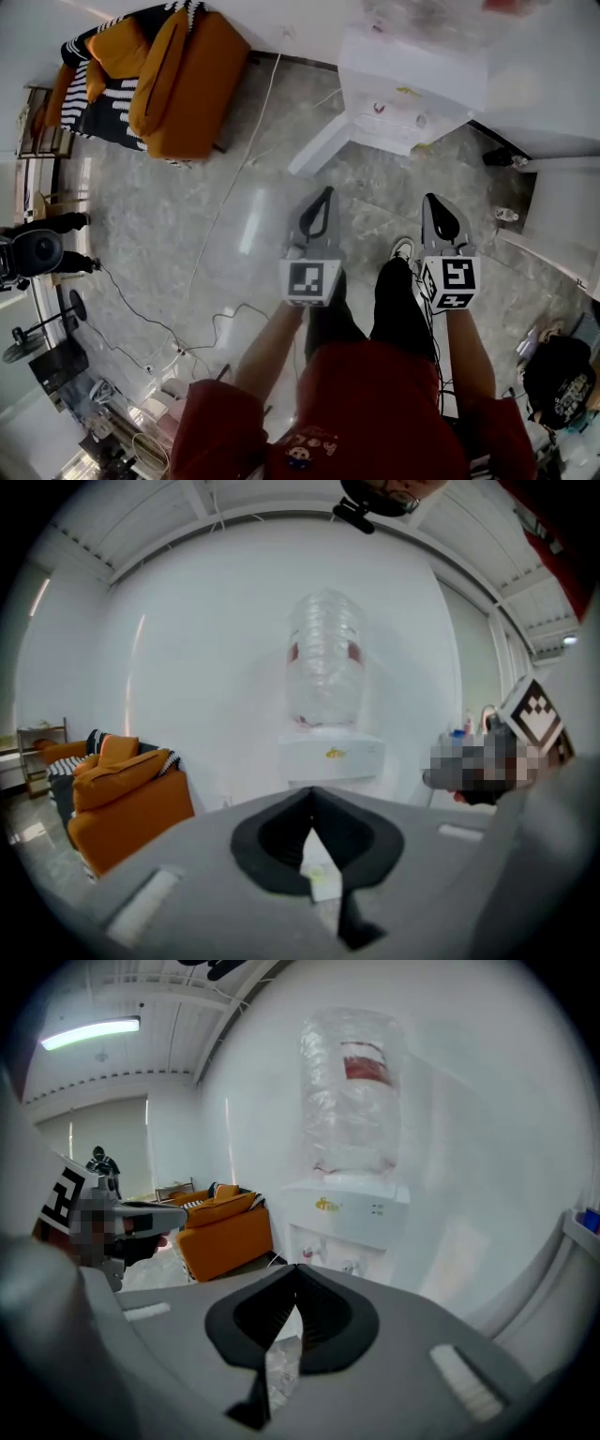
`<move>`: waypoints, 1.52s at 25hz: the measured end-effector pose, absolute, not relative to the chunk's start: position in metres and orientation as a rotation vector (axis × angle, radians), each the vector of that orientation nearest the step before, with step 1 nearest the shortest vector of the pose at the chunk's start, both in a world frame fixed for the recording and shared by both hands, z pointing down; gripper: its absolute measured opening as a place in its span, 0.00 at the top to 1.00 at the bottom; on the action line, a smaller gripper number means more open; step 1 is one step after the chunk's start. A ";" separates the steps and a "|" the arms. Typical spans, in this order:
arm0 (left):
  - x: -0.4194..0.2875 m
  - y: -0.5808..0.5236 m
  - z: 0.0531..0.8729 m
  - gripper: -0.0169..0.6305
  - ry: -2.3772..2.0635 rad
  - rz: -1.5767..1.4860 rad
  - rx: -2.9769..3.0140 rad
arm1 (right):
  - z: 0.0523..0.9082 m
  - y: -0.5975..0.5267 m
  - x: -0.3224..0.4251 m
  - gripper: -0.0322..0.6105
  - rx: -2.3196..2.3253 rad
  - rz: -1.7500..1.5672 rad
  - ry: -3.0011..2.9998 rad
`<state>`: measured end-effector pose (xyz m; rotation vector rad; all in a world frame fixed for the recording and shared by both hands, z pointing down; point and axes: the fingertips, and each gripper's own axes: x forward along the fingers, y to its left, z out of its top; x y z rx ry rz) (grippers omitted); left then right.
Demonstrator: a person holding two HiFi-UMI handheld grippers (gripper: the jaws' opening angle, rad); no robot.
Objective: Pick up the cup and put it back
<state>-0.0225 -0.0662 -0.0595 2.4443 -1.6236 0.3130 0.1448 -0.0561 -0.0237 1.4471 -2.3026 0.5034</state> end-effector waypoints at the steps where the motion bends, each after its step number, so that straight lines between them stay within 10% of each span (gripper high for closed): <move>1: -0.019 -0.065 -0.050 0.97 -1.630 0.316 2.440 | -0.013 -0.057 0.147 0.95 1.423 0.503 -2.308; 38: -0.048 -0.109 0.538 0.97 -1.429 0.522 2.658 | 0.530 -0.116 0.088 0.95 1.404 0.229 -2.374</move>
